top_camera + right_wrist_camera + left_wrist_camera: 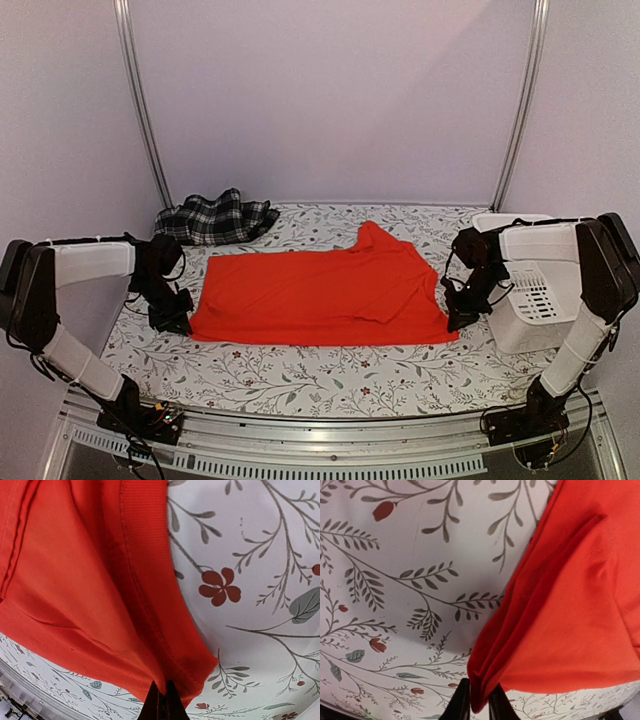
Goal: Fold and stack the mixed laundry pile
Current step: Move the flattened T-shirt to the center of the board, then adjust the 1/3-folded T-shirt at the center of the board.
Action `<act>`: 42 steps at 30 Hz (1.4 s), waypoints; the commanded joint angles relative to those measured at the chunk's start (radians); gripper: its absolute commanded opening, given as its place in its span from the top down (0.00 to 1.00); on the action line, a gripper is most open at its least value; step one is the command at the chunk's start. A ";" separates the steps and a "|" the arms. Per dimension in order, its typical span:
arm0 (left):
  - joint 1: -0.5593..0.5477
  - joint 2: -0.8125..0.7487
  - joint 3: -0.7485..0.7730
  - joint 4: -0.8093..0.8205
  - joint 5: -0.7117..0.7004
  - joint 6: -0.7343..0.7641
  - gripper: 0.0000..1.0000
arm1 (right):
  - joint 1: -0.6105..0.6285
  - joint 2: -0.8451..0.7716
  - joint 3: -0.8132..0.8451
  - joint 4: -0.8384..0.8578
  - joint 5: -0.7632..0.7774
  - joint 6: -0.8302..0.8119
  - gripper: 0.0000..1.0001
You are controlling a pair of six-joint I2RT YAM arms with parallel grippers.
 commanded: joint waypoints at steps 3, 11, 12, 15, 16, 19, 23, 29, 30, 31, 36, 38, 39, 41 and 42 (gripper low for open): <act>0.005 -0.030 -0.041 -0.043 0.020 0.048 0.68 | 0.048 0.042 0.026 -0.047 -0.039 -0.008 0.78; -0.002 -0.178 0.040 0.048 0.148 0.036 0.45 | 0.047 -0.071 0.183 -0.099 -0.022 0.011 0.53; -0.013 -0.184 0.048 0.091 0.178 0.037 0.43 | 0.047 -0.073 0.207 -0.088 -0.045 0.008 0.52; -0.064 -0.172 0.078 0.196 0.214 0.045 0.40 | 0.047 -0.063 0.255 -0.027 -0.162 -0.015 0.54; -0.079 -0.160 0.092 0.201 0.202 0.042 0.40 | 0.047 -0.051 0.267 -0.014 -0.218 -0.015 0.56; -0.094 -0.114 0.116 0.199 0.175 0.026 0.40 | 0.074 -0.010 0.290 0.017 -0.313 0.015 0.56; -0.098 -0.097 0.110 0.221 0.177 0.004 0.40 | 0.188 0.028 0.340 0.032 -0.260 -0.009 0.53; -0.101 -0.109 0.100 0.224 0.183 -0.009 0.41 | 0.292 0.132 0.422 -0.005 -0.103 -0.076 0.56; -0.101 -0.112 0.099 0.218 0.181 -0.007 0.41 | 0.301 0.153 0.428 -0.012 -0.088 -0.085 0.57; -0.101 -0.114 0.098 0.215 0.177 -0.006 0.41 | 0.310 0.166 0.434 -0.022 -0.073 -0.090 0.58; -0.101 -0.120 0.093 0.211 0.175 -0.009 0.41 | 0.349 0.242 0.452 -0.045 0.001 -0.117 0.59; -0.101 -0.120 0.093 0.210 0.175 -0.012 0.41 | 0.359 0.264 0.461 -0.050 0.023 -0.111 0.59; -0.101 -0.121 0.092 0.210 0.174 -0.012 0.41 | 0.364 0.277 0.466 -0.057 0.037 -0.111 0.59; -0.101 -0.121 0.092 0.210 0.174 -0.011 0.41 | 0.375 0.300 0.473 -0.062 0.061 -0.110 0.59; -0.101 -0.121 0.092 0.210 0.173 -0.010 0.41 | 0.379 0.309 0.475 -0.065 0.069 -0.108 0.61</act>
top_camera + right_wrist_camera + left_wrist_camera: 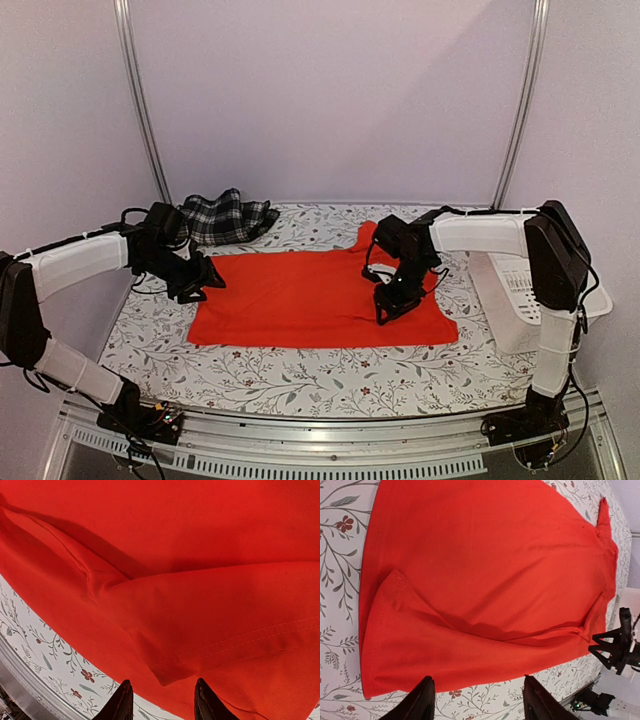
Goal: Fold and stack the mixed laundry pile
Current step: Adjust the 1/3-folded T-shirt at the center of the board.
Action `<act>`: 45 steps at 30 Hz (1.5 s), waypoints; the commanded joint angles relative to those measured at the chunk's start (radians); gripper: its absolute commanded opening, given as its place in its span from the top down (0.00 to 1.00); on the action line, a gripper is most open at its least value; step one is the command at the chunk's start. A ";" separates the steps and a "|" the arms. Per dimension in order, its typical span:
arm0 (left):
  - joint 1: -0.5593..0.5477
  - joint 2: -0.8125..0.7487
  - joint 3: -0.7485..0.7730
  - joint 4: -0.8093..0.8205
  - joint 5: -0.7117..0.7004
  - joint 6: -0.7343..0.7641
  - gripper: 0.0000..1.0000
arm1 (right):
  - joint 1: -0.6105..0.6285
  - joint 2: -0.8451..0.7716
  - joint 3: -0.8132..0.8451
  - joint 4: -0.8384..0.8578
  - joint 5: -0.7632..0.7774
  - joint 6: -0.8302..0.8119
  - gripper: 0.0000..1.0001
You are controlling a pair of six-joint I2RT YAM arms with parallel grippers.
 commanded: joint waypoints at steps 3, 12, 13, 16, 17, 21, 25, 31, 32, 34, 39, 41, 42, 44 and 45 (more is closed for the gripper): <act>-0.009 -0.016 -0.008 0.007 -0.006 0.002 0.41 | 0.035 0.056 0.041 -0.033 0.105 -0.007 0.67; -0.007 -0.006 -0.009 0.006 -0.013 0.009 0.40 | 0.036 0.109 0.149 -0.046 0.169 0.000 1.00; -0.008 -0.006 -0.010 0.005 -0.014 0.011 0.40 | 0.036 0.112 0.173 -0.048 0.176 0.004 1.00; -0.007 -0.006 -0.010 0.001 -0.018 0.012 0.40 | 0.036 0.118 0.238 -0.047 0.199 0.022 1.00; -0.006 -0.007 -0.010 0.001 -0.020 0.013 0.40 | 0.036 0.121 0.255 -0.047 0.208 0.024 1.00; -0.006 -0.010 -0.013 -0.002 -0.025 0.015 0.40 | 0.036 0.141 0.294 -0.040 0.240 0.034 1.00; -0.004 -0.012 -0.015 -0.015 -0.041 0.016 0.40 | 0.027 0.152 0.315 -0.040 0.292 0.048 1.00; 0.003 -0.007 -0.015 -0.031 -0.074 0.016 0.39 | -0.004 0.119 0.315 -0.009 0.321 0.081 1.00; 0.005 -0.004 -0.013 -0.036 -0.079 0.017 0.39 | -0.007 0.117 0.315 -0.010 0.328 0.084 1.00; 0.007 0.004 -0.009 -0.041 -0.090 0.018 0.39 | -0.013 0.118 0.313 -0.011 0.337 0.091 1.00; 0.016 0.022 -0.005 -0.051 -0.121 0.025 0.40 | -0.026 0.102 0.277 0.002 0.342 0.119 1.00; 0.018 0.032 -0.003 -0.053 -0.126 0.030 0.40 | -0.031 0.095 0.266 0.008 0.338 0.124 1.00; 0.020 0.038 -0.002 -0.052 -0.126 0.034 0.40 | -0.033 0.094 0.264 0.010 0.332 0.124 1.00; 0.021 0.053 -0.003 -0.046 -0.125 0.044 0.40 | -0.033 0.096 0.262 0.014 0.314 0.122 1.00; 0.020 0.061 -0.002 -0.042 -0.126 0.049 0.41 | -0.033 0.099 0.262 0.016 0.297 0.118 1.00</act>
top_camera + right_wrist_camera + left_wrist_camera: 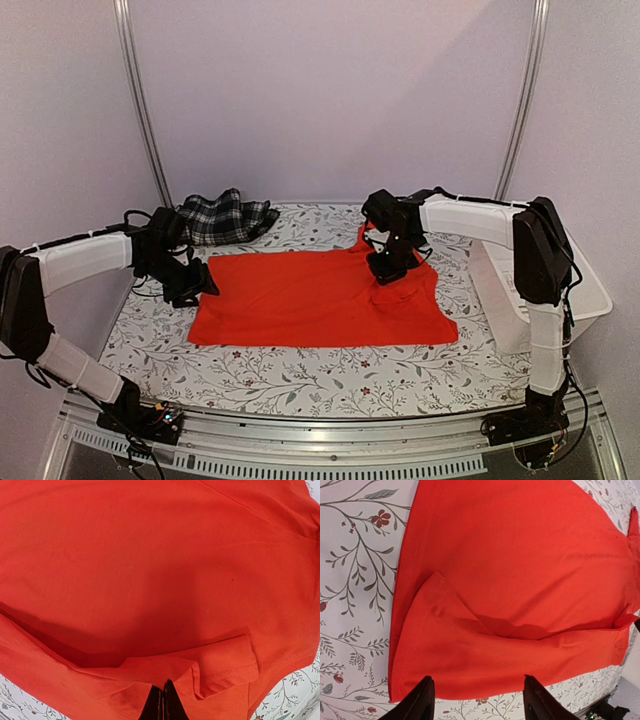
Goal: Fold and stack the mixed laundry pile
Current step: Adjust the 1/3-folded T-shirt at the center of the board.
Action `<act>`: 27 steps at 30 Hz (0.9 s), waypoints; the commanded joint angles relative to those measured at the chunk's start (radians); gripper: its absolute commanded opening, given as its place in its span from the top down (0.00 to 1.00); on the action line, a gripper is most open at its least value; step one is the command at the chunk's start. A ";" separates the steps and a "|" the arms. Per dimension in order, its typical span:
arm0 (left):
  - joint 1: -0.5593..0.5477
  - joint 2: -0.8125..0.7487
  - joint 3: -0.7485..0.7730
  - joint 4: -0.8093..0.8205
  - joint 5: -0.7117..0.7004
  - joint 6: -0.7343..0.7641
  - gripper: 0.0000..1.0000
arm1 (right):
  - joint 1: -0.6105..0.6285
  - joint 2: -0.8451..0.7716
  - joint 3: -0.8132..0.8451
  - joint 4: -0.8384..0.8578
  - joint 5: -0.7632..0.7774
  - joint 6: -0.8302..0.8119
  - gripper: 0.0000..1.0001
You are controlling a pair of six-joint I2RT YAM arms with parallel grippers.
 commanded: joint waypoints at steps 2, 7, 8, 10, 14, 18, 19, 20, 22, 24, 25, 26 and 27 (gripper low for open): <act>0.009 0.048 0.006 0.006 -0.023 0.040 0.42 | -0.008 -0.018 -0.008 0.023 -0.044 0.006 1.00; 0.015 0.130 0.057 0.036 -0.045 0.070 0.50 | -0.008 -0.005 -0.015 0.024 -0.087 0.001 1.00; 0.014 0.149 0.073 0.038 -0.053 0.073 0.51 | -0.008 -0.006 -0.017 0.025 -0.087 -0.001 1.00; 0.016 0.186 0.103 0.048 -0.064 0.082 0.53 | -0.008 -0.006 -0.018 0.024 -0.090 -0.003 1.00; 0.016 0.263 0.161 0.062 -0.080 0.096 0.58 | -0.008 -0.005 -0.020 0.023 -0.092 -0.006 1.00; 0.016 0.309 0.193 0.054 -0.110 0.121 0.60 | -0.008 -0.007 -0.022 0.021 -0.088 -0.006 1.00; 0.016 0.319 0.196 0.054 -0.116 0.127 0.61 | -0.008 -0.008 -0.023 0.022 -0.089 -0.006 1.00; 0.016 0.327 0.198 0.054 -0.124 0.135 0.62 | -0.008 -0.008 -0.025 0.021 -0.090 -0.005 1.00; 0.016 0.344 0.203 0.046 -0.141 0.142 0.63 | -0.008 -0.008 -0.028 0.023 -0.092 -0.003 1.00; 0.016 0.356 0.207 0.042 -0.156 0.145 0.63 | -0.008 -0.009 -0.029 0.023 -0.093 -0.003 1.00; 0.016 0.361 0.207 0.041 -0.163 0.144 0.63 | -0.008 -0.009 -0.031 0.024 -0.093 -0.003 1.00; 0.016 0.367 0.209 0.040 -0.167 0.146 0.63 | -0.008 -0.009 -0.032 0.025 -0.095 -0.002 1.00; 0.017 0.373 0.211 0.038 -0.173 0.146 0.63 | -0.008 -0.009 -0.033 0.025 -0.095 -0.002 1.00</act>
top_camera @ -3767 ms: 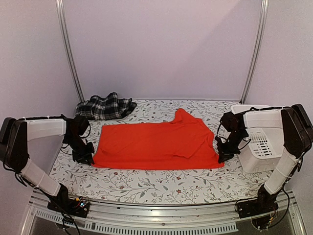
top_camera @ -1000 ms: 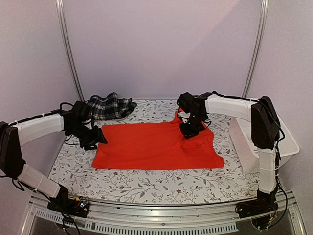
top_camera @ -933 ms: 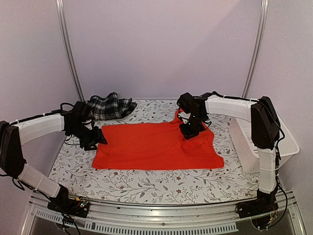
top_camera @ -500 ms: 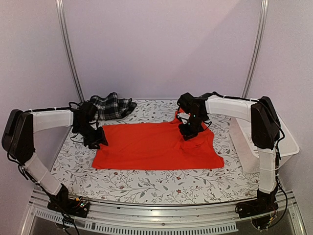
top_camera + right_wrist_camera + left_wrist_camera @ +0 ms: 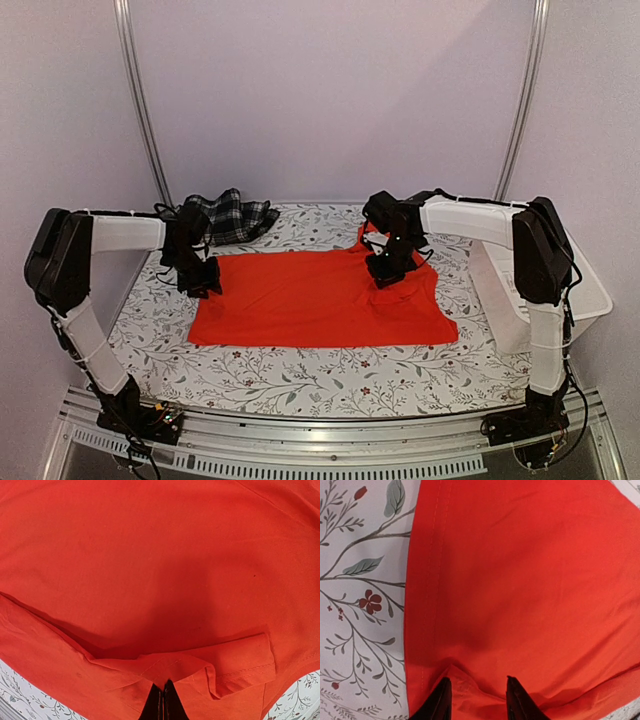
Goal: Fold and stack the mixed laundry pile
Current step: Adjust the 1/3-folded T-shirt at the center of the board.
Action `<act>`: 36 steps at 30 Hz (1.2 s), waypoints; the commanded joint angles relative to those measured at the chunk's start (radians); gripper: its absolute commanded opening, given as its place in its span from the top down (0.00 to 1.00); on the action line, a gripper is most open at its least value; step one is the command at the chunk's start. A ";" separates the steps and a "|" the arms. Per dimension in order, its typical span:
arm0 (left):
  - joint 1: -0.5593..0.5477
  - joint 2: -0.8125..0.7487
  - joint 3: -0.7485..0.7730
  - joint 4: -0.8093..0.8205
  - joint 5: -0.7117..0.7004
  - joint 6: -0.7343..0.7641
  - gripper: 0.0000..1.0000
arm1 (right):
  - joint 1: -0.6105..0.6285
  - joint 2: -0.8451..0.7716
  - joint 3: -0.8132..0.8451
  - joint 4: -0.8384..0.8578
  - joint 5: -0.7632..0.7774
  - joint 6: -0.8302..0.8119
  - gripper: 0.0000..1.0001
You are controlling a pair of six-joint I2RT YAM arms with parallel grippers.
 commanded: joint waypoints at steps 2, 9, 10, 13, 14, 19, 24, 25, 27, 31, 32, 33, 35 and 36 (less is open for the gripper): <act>0.008 0.036 0.031 -0.014 -0.059 0.019 0.62 | -0.005 -0.009 -0.018 0.013 -0.008 -0.001 1.00; 0.009 0.049 0.020 -0.015 -0.072 0.020 0.60 | -0.005 -0.007 -0.018 0.014 -0.012 -0.001 1.00; 0.007 0.050 0.018 -0.012 -0.068 0.021 0.60 | -0.005 -0.006 -0.018 0.016 -0.012 -0.001 1.00; 0.007 0.054 0.014 -0.008 -0.057 0.026 0.60 | -0.005 -0.004 -0.018 0.016 -0.012 0.001 1.00; 0.007 0.054 0.014 -0.007 -0.053 0.029 0.60 | -0.004 -0.004 -0.018 0.015 -0.012 0.001 1.00; 0.008 0.059 0.009 -0.007 -0.044 0.038 0.67 | -0.005 -0.002 -0.017 0.016 -0.014 0.003 1.00; 0.008 0.065 0.005 -0.007 -0.040 0.039 0.74 | -0.005 0.000 -0.018 0.016 -0.014 0.005 1.00; 0.008 0.067 0.005 -0.009 -0.043 0.039 0.74 | -0.005 -0.001 -0.018 0.016 -0.014 0.005 1.00; 0.009 0.071 0.003 -0.012 -0.055 0.031 0.72 | -0.005 -0.001 -0.018 0.017 -0.014 0.005 1.00; 0.009 0.077 0.003 -0.010 -0.057 0.030 0.76 | -0.005 -0.004 -0.020 0.015 -0.014 0.007 1.00; 0.009 0.074 0.003 -0.010 -0.056 0.030 0.79 | -0.005 -0.004 -0.021 0.014 -0.014 0.007 1.00; 0.009 0.071 0.003 -0.011 -0.057 0.030 0.82 | -0.005 -0.005 -0.021 0.014 -0.012 0.007 1.00; 0.008 0.058 0.005 -0.018 -0.071 0.027 0.89 | -0.005 -0.005 -0.023 0.015 -0.010 0.007 1.00; 0.010 0.050 0.004 -0.023 -0.079 0.026 0.92 | -0.005 -0.006 -0.023 0.014 -0.010 0.008 1.00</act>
